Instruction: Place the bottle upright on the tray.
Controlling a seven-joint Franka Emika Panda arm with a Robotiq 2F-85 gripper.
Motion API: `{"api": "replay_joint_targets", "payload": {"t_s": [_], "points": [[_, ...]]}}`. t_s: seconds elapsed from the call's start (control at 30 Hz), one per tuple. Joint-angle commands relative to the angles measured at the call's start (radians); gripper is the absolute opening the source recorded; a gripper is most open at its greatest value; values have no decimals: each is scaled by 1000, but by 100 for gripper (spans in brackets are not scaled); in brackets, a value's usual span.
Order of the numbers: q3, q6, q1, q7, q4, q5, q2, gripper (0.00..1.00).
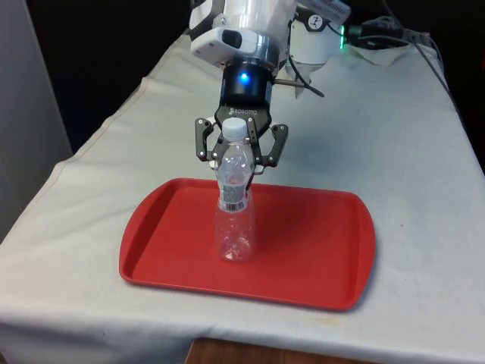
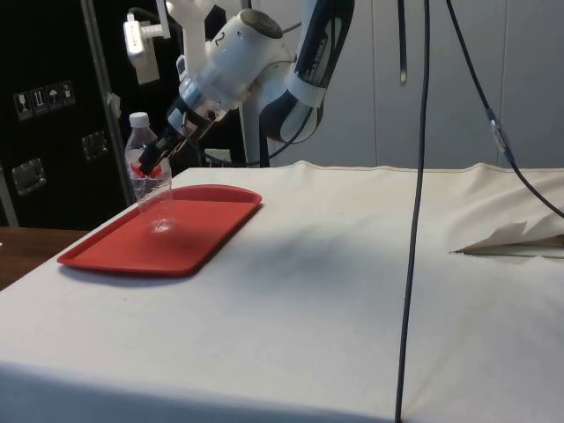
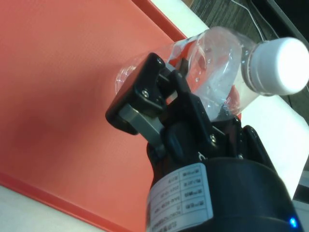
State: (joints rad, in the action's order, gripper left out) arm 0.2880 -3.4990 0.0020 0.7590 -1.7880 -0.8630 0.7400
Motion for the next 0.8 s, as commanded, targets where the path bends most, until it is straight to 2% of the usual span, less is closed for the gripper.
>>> {"api": "replay_joint_targets", "payload": {"t_s": [0.0, 0.23, 0.33, 0.37, 0.47, 0.5, 0.7, 0.77], "points": [[0, -2, -1, 0, 1, 1, 1, 14], [0, 0, 0, 0, 0, 0, 1, 14], [0, 0, 0, 0, 0, 0, 0, 23], [0, 0, 0, 0, 0, 1, 0, 28], [1, 2, 0, 0, 1, 0, 0, 55], [0, 1, 0, 0, 0, 0, 0, 55], [0, 2, 0, 0, 0, 0, 0, 95], [0, 2, 0, 0, 0, 0, 0, 100]]}}
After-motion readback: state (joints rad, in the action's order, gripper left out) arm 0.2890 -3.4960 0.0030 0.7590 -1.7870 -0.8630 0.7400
